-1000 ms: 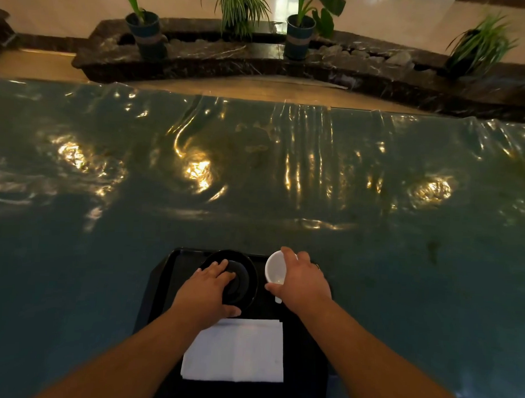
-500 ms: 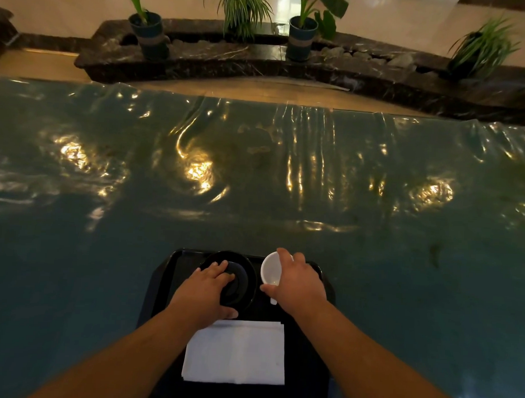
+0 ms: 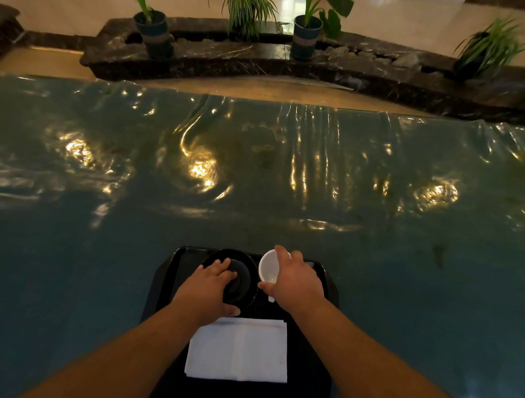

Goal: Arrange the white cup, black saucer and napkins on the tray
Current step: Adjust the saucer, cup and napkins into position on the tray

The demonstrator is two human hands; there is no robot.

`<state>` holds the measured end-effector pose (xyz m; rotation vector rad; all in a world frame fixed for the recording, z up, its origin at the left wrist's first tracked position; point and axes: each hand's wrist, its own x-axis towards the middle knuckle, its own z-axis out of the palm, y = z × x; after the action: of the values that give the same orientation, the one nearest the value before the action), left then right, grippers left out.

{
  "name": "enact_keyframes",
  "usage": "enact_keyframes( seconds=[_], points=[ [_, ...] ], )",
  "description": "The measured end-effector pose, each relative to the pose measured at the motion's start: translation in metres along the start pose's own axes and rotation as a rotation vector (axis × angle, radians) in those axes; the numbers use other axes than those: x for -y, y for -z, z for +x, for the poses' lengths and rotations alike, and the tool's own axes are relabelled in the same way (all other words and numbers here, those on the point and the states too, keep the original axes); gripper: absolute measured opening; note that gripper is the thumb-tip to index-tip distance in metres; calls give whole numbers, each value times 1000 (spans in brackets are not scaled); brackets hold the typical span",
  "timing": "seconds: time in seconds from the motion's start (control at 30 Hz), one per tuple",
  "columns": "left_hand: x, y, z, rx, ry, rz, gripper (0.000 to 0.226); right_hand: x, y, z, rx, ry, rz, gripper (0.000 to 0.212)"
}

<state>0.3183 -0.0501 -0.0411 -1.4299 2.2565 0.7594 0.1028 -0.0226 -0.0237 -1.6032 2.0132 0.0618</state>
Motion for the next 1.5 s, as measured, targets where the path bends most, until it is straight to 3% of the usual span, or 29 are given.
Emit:
enact_keyframes(
  seconds=[0.23,0.3,0.43,0.5,0.63,0.97,1.5],
  points=[
    [3,-7,-12,-121,-75,39,83,-7,-3,-10,17,37,-17,103],
    [6,-15,-23,-201,-114,23,73,-13,-5,-25,-65,115,-57,93],
    [15,-37,-44,-378,-276,86,37,-34,-21,-56,-310,423,-82,52],
    [21,-49,-54,-415,-331,100,26,-41,-33,-72,-320,542,-84,39],
    [31,-72,-66,-444,-418,127,17,-58,-62,-92,-223,664,-140,34],
    [65,-119,-84,-358,-415,116,38,-78,-110,-96,-36,664,-234,43],
    [74,-112,-71,-335,-294,69,36,-61,-91,-82,30,564,-287,45]
  ],
)
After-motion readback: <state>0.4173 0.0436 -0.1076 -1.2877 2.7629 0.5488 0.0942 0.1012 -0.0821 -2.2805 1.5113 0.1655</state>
